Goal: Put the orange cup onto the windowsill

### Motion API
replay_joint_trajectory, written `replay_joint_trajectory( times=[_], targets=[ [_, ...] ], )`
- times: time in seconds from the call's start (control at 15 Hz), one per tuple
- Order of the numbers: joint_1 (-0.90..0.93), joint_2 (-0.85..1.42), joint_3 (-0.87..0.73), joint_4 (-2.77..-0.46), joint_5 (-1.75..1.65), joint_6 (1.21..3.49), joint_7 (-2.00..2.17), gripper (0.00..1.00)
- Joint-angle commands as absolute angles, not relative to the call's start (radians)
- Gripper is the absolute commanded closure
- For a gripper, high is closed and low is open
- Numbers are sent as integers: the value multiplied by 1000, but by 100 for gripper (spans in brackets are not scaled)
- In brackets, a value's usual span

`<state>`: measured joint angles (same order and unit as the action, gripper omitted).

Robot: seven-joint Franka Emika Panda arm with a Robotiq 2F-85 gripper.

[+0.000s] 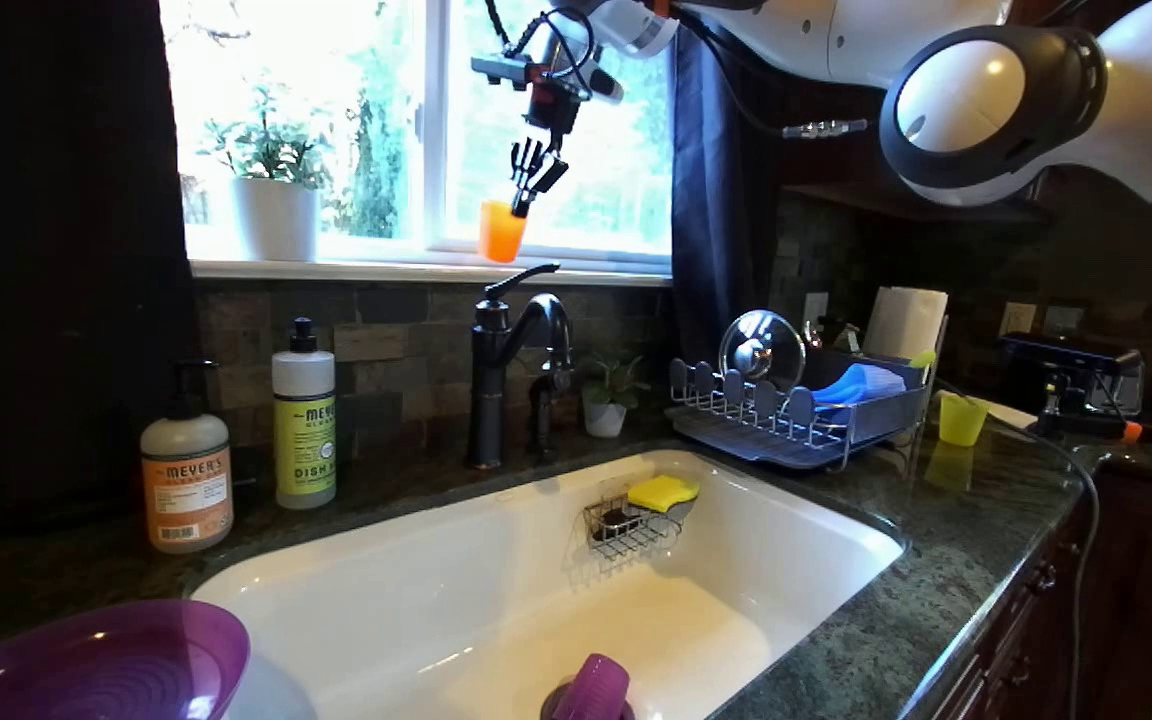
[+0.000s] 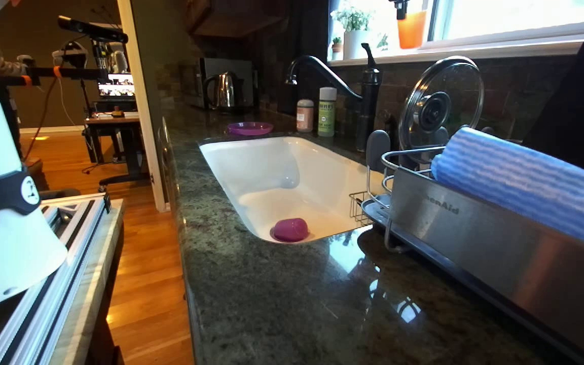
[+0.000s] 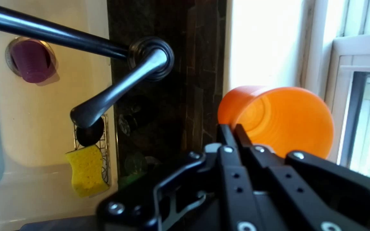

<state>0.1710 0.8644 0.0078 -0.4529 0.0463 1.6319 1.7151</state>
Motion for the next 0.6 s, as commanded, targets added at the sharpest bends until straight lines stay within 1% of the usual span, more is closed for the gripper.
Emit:
replay_joint_trajectory(
  times=[0.0, 0.53],
  targets=[
    [158, 851, 22, -466, 76, 1604, 1748, 99],
    [164, 862, 12, -457, 57, 1586, 1762, 99]
  ],
)
